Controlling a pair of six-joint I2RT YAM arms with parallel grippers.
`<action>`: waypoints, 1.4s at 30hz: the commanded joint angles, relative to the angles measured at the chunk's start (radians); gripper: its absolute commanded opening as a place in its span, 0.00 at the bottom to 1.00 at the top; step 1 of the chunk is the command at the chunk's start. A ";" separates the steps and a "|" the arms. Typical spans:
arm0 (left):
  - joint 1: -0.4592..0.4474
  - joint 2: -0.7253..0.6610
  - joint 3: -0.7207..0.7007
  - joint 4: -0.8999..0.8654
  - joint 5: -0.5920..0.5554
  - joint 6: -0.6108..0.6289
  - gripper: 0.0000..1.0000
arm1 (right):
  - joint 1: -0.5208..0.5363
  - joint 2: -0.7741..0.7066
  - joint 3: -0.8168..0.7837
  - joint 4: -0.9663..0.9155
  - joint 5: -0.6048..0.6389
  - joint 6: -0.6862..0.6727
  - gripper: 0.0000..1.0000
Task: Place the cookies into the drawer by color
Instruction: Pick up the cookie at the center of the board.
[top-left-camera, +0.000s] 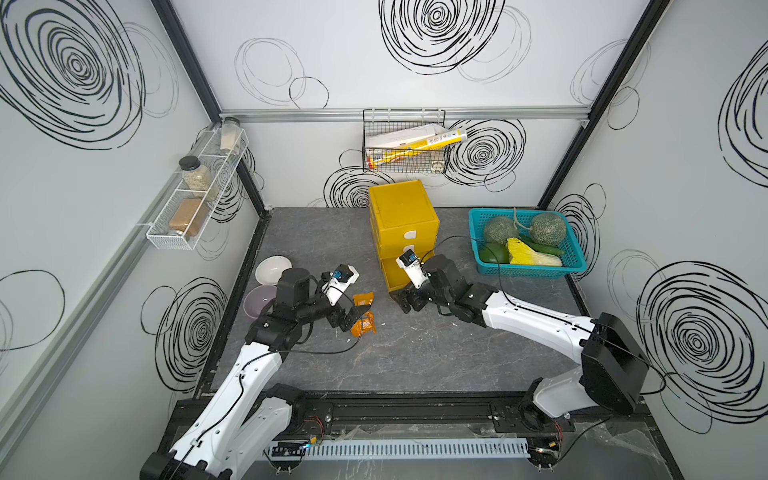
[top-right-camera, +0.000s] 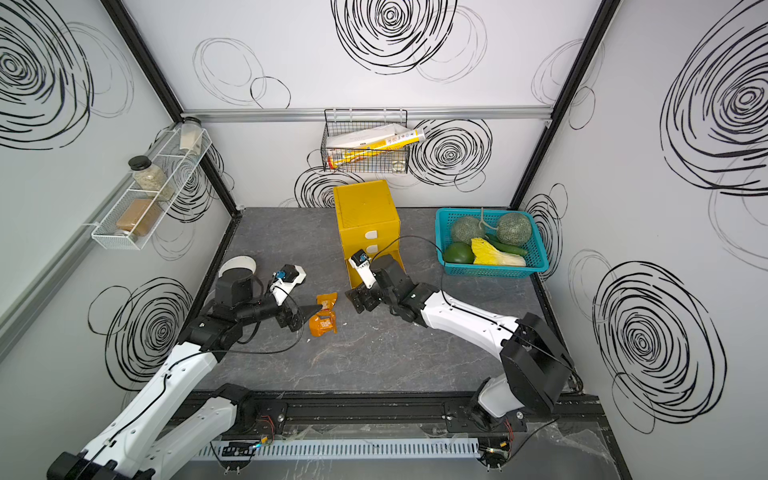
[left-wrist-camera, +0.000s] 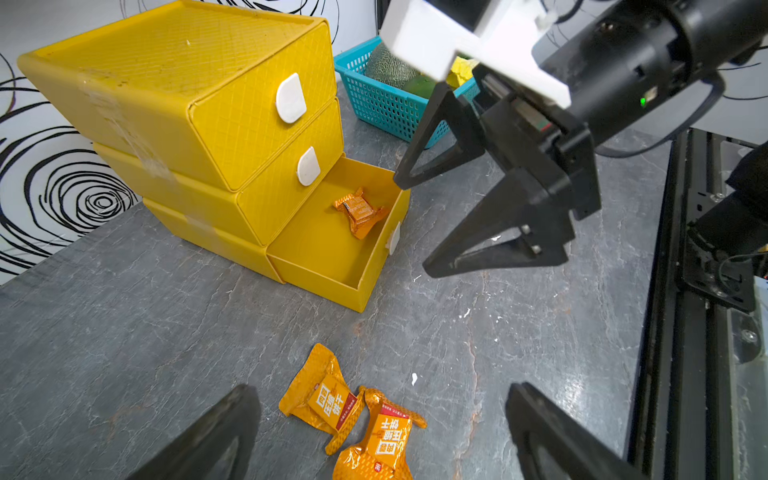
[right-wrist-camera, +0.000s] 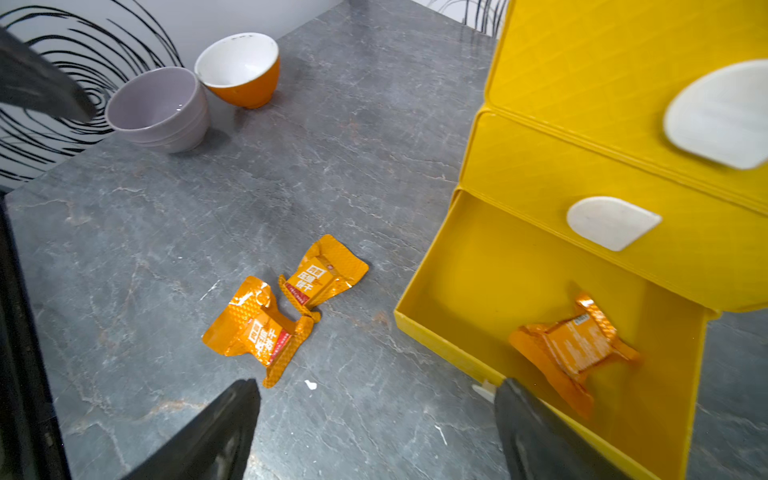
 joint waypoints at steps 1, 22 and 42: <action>0.011 -0.004 0.021 0.003 0.006 0.010 0.99 | 0.030 0.052 0.004 0.049 -0.067 -0.022 0.91; -0.012 0.004 0.044 -0.026 0.046 0.016 0.99 | 0.155 0.430 0.247 0.020 -0.181 -0.118 0.79; -0.017 0.008 0.038 -0.013 0.047 0.012 0.99 | 0.162 0.559 0.330 -0.027 -0.241 -0.135 0.68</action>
